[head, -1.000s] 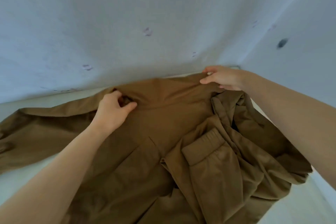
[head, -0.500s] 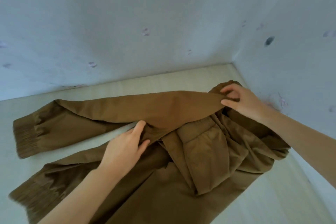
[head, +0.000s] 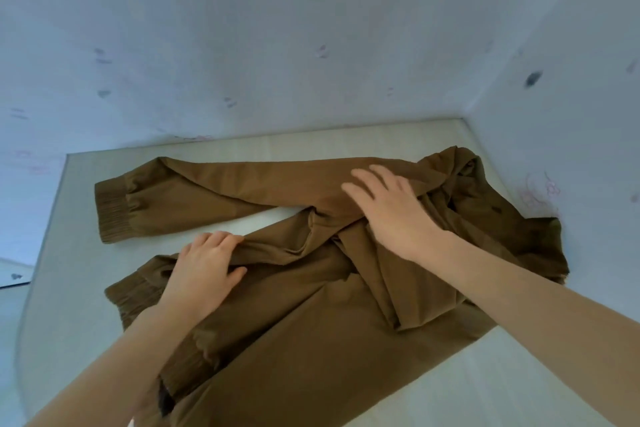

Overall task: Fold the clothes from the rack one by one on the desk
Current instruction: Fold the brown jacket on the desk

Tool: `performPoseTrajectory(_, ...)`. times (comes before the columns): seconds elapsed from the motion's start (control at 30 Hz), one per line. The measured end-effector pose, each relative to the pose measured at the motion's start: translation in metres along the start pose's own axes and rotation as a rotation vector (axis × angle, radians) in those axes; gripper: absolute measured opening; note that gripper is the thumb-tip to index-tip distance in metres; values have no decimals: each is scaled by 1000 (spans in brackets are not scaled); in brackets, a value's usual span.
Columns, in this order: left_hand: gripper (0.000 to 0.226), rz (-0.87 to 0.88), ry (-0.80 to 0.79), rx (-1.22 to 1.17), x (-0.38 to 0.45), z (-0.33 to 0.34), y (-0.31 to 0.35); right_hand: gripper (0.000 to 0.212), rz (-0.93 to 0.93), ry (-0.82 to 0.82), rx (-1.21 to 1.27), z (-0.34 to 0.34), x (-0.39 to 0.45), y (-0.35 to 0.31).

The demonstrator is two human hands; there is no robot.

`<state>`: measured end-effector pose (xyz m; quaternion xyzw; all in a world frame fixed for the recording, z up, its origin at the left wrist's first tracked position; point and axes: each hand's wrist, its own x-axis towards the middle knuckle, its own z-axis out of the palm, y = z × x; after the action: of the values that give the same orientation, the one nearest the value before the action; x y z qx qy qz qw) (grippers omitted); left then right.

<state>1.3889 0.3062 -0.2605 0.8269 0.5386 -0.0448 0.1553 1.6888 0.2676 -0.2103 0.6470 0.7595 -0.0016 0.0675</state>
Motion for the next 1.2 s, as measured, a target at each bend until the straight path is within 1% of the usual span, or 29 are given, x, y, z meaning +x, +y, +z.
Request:
performPoseTrajectory(0.07,61,-74,-68,72,0,-5,-22,73,-224,-13,10,-2,5,-32)
performPoseTrajectory(0.13,64,-135,-127,114,0,-10,-41,69,-348,-81,-20,3,13,-54)
performPoseTrajectory(0.2,57,-145,-138,177,-5,-14,-57,62,-381,-153,-97,9,25,-68)
performPoseTrajectory(0.27,46,-115,-93,201,-8,-17,-67,44,-387,-172,-204,11,34,-68)
performPoseTrajectory(0.3,42,-104,-61,183,-11,-19,-70,36,-383,-150,-238,10,37,-66)
performPoseTrajectory(0.37,43,-52,31,184,-15,-21,-72,30,-340,-67,-204,3,38,-56)
performPoseTrajectory(0.43,58,14,114,196,-23,-19,-73,28,-297,52,-151,-9,33,-45)
performPoseTrajectory(0.5,86,118,179,247,-31,-13,-74,22,-279,164,-128,-20,22,-35)
performPoseTrajectory(0.57,107,227,259,296,-39,-9,-74,20,-312,216,-123,-23,5,-31)
performPoseTrajectory(0.63,121,344,263,333,-45,-5,-75,20,-374,202,-126,-20,-14,-34)
performPoseTrajectory(0.7,135,452,192,361,-54,-1,-77,24,-433,127,-131,-7,-33,-38)
performPoseTrajectory(0.73,136,489,148,378,-59,1,-77,28,-446,79,-133,2,-41,-40)
performPoseTrajectory(0.77,130,515,120,391,-64,3,-77,34,-446,29,-128,12,-48,-42)
performPoseTrajectory(0.8,118,534,97,396,-68,6,-78,42,-434,-23,-112,22,-52,-44)
performPoseTrajectory(0.87,97,516,-19,366,-76,10,-73,57,-379,-145,-52,37,-58,-47)
performPoseTrajectory(0.93,76,417,-180,294,-80,10,-66,62,-319,-240,23,44,-58,-51)
performPoseTrajectory(1.0,59,237,-336,141,-79,3,-56,63,-295,-298,75,46,-56,-55)
performPoseTrajectory(1.07,46,111,-418,-22,-67,-7,-42,60,-295,-347,167,40,-50,-58)
performPoseTrajectory(1.13,34,-7,-412,-242,-50,-12,-32,55,-273,-402,351,23,-41,-54)
performPoseTrajectory(1.17,33,-93,-359,-394,-42,-12,-27,55,-242,-390,437,12,-35,-50)
performPoseTrajectory(1.2,34,-200,-289,-589,-34,-12,-22,55,-194,-335,513,1,-28,-45)
